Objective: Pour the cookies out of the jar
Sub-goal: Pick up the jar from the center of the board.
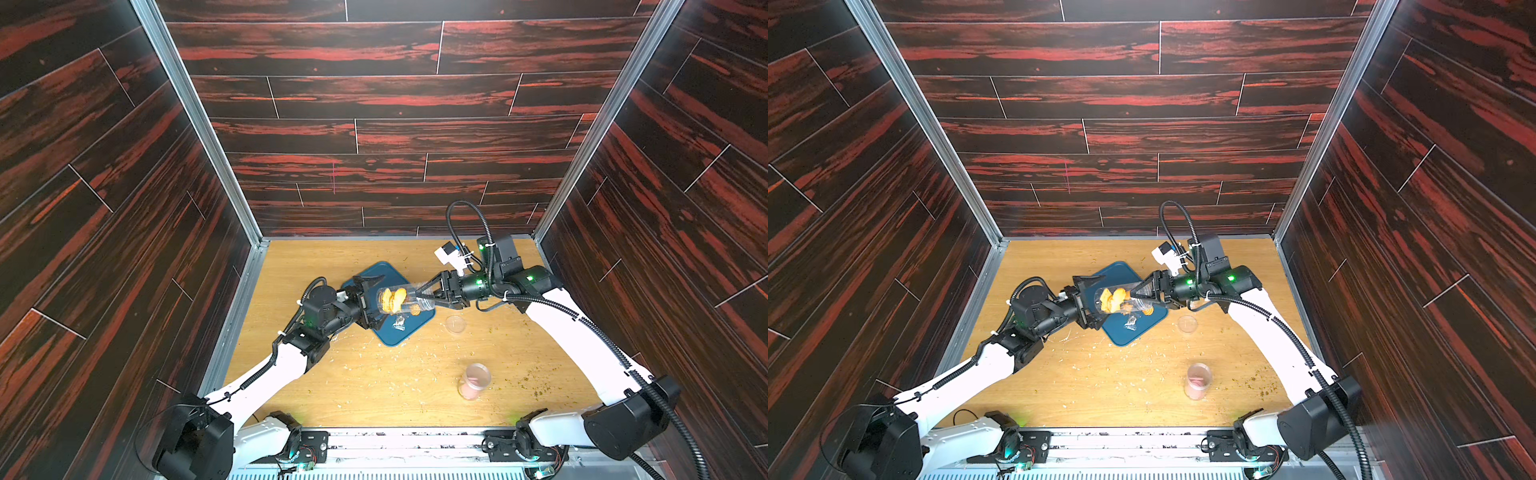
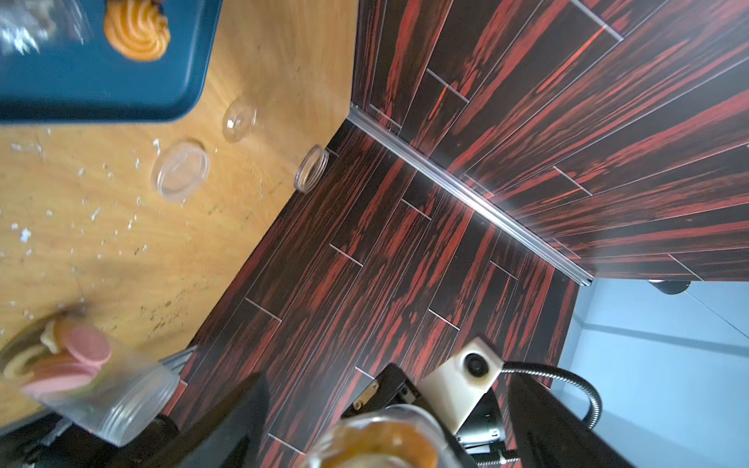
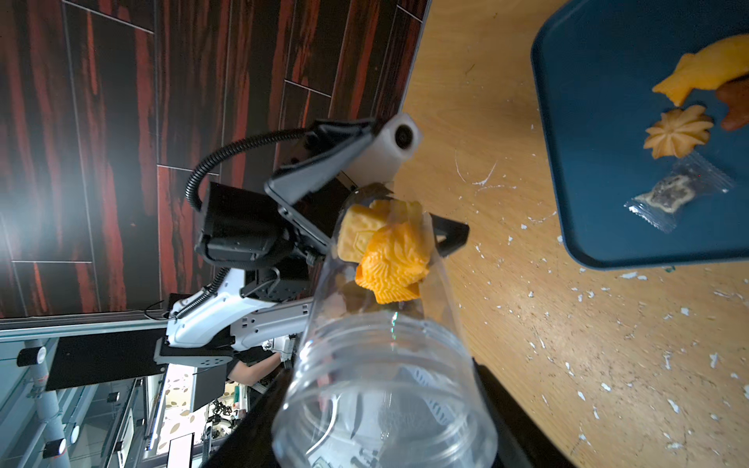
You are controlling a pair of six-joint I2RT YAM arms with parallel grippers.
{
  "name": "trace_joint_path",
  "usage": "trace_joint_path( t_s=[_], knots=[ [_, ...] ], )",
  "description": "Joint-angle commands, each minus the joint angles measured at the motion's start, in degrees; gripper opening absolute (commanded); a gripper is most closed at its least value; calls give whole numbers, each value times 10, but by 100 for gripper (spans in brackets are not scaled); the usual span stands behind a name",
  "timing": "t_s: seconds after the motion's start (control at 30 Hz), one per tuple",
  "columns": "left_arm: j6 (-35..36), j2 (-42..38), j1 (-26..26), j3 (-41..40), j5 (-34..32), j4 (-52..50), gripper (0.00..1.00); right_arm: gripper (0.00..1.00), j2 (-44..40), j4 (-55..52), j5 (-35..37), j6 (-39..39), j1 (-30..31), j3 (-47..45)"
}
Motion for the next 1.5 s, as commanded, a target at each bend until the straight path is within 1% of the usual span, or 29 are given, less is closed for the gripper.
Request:
trace_joint_path(
  t_s=[0.0,0.13,0.27,0.4,0.73,1.1,1.17,1.33,1.37,1.4,1.47],
  knots=[
    [-50,-9,-1,-9,-11,-2,96,61,10,31,-19,15,2,2],
    [-64,-9,-7,2,-42,12,95,61,12,38,-14,15,8,-10],
    [-62,-4,-17,34,-46,1,95,61,12,47,-3,18,9,-18],
    [-60,-5,-33,44,-59,-20,94,61,13,63,2,27,13,-23],
    [-51,1,-40,70,-65,-41,90,61,21,78,15,37,31,-31],
    [-44,-5,-41,57,-73,-52,74,61,26,69,27,35,48,-23],
    [-44,-9,-41,53,-76,-54,68,62,26,69,29,35,48,-22],
    [-45,-14,-40,46,-77,-57,64,63,26,69,30,36,49,-21],
    [-45,-15,-40,46,-77,-57,61,64,26,69,30,36,49,-21],
    [-45,-15,-40,47,-77,-58,59,64,26,69,30,36,49,-21],
    [-45,-16,-41,46,-78,-59,59,64,25,69,32,37,49,-22]
  ],
)
